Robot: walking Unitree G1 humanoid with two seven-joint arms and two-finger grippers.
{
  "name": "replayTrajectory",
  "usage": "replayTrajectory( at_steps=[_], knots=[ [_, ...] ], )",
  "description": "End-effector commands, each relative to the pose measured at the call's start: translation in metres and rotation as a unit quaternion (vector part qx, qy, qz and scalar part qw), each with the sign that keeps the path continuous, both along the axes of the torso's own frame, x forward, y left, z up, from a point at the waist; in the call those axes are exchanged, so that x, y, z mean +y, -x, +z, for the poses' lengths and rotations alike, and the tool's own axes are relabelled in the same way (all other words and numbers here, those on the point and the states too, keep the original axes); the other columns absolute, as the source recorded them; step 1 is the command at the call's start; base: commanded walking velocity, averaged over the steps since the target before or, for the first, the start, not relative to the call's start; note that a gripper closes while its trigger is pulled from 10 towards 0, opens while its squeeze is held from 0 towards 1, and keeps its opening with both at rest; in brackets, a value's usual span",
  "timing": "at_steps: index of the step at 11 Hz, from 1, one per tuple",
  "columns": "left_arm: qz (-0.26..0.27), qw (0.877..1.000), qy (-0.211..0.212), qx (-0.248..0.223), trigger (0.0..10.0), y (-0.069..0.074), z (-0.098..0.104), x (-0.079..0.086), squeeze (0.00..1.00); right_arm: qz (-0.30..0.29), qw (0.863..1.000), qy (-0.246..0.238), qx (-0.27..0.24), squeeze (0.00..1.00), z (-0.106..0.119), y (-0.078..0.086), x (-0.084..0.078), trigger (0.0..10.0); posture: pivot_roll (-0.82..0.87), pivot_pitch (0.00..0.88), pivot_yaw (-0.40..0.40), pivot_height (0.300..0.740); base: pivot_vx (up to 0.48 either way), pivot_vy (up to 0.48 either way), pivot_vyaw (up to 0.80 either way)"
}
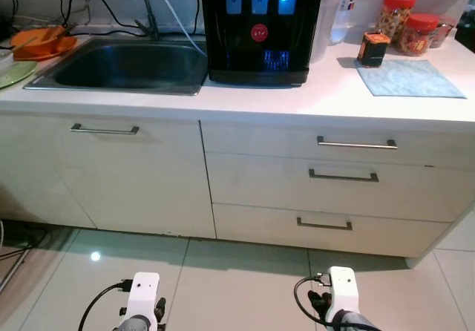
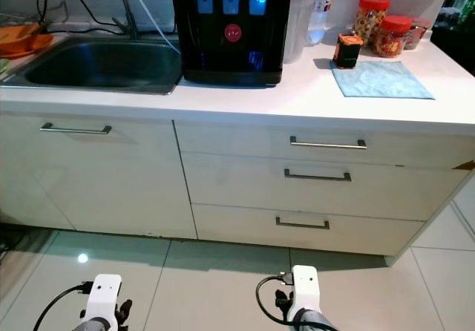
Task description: Kitchen organization
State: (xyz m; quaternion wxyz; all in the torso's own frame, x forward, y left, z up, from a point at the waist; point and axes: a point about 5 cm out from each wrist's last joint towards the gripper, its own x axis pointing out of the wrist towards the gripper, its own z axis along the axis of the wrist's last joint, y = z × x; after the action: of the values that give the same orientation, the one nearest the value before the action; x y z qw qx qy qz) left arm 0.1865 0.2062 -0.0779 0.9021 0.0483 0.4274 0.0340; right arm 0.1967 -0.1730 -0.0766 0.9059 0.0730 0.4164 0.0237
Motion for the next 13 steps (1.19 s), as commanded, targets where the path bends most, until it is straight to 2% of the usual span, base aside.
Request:
replayTrajectory(
  at_steps=[1, 11, 13],
  knots=[
    [0.006, 1.0, -0.001, 0.001, 10.0, -0.0006, 0.0005, 0.0023, 0.0, -0.004, 1.0, -0.002, -0.002, 0.0, 0.0006, -0.0012, 0.0008, 10.0, 0.09, 0.0, 0.043, 0.74, 0.0, 0.319, 0.0],
    [0.004, 1.0, -0.003, 0.003, 10.0, 0.0, 0.0, 0.0014, 0.0, -0.002, 1.0, -0.002, -0.005, 0.0, 0.0011, -0.0018, 0.0001, 10.0, 0.09, 0.0, 0.041, 0.74, 0.0, 0.367, 0.0],
    [0.004, 1.0, -0.003, 0.003, 10.0, -0.0001, 0.0001, 0.0014, 0.0, -0.005, 1.0, -0.004, -0.003, 0.0, 0.0012, -0.0023, 0.0006, 10.0, 0.09, 0.0, 0.04, 0.74, 0.0, 0.412, -0.8]
  ],
)
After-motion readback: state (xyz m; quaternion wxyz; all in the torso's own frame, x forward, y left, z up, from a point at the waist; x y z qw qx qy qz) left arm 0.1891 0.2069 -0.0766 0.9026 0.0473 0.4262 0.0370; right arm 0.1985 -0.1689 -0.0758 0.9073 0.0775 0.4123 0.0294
